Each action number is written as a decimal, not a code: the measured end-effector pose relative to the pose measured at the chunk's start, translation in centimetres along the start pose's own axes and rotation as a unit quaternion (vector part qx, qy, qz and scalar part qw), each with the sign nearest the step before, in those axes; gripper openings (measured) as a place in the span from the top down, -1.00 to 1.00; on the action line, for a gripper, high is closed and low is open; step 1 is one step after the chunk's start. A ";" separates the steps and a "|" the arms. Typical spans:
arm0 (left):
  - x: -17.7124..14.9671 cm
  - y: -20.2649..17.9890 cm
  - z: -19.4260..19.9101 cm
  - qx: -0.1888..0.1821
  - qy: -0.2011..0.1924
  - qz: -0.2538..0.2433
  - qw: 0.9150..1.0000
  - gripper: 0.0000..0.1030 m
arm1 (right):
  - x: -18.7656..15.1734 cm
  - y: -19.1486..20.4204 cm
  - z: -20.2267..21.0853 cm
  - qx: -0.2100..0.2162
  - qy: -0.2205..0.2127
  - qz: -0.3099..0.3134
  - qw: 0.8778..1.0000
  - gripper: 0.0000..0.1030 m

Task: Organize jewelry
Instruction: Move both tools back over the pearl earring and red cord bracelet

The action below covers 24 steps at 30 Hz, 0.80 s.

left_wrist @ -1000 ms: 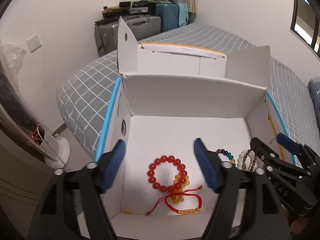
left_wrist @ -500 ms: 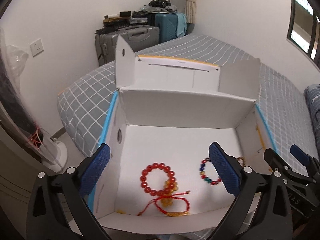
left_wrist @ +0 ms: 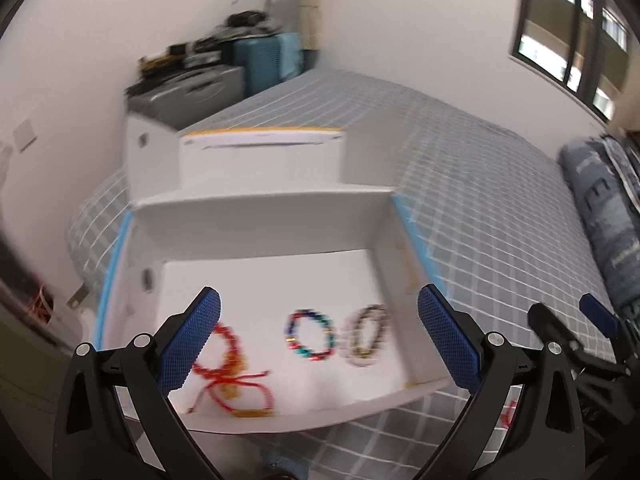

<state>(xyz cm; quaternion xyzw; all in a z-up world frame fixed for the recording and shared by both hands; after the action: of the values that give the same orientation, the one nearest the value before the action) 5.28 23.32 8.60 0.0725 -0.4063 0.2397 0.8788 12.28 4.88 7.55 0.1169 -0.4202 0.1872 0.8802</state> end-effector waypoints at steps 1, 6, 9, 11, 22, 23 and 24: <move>0.1 -1.5 0.1 -0.006 0.000 -0.011 1.000 -0.89 | -0.1 -1.1 0.5 -0.008 0.001 -0.004 1.000 -0.85; 0.3 -8.2 -0.1 -0.044 0.008 -0.054 0.998 -0.89 | -1.0 -5.9 2.5 -0.036 0.000 -0.023 0.999 -0.85; -0.1 -11.5 -0.5 -0.056 0.012 -0.070 0.996 -0.89 | -1.8 -8.8 3.0 -0.051 0.002 -0.042 0.998 -0.85; -0.9 -13.9 -1.1 -0.070 0.022 -0.079 0.994 -0.89 | -2.7 -10.8 3.2 -0.062 0.005 -0.058 0.996 -0.85; -5.4 -23.7 -6.0 -0.085 0.079 -0.161 0.980 -0.89 | -10.1 -17.9 1.8 -0.076 0.074 -0.093 0.990 -0.85; -5.9 -24.0 -6.6 -0.087 0.085 -0.158 0.980 -0.89 | -10.7 -18.0 1.4 -0.072 0.083 -0.098 0.989 -0.85; -6.4 -24.2 -7.2 -0.088 0.092 -0.154 0.980 -0.89 | -11.5 -18.3 1.1 -0.068 0.093 -0.102 0.988 -0.85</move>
<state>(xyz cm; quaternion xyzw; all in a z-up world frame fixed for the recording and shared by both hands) 18.28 2.12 0.71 0.0346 -0.3267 0.0704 0.9419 12.73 -14.72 -1.70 0.0808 -0.3344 0.0771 0.9358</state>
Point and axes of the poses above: each gripper's, at about its wrist camera, not at the fingertips, and z roughly against the way its jaws point, y to its left, x to its top, the point moved 7 cm from there along -z, roughly the way its jaws point, and after that the axes turned 4 degrees about -y, right-handed, at the moved point
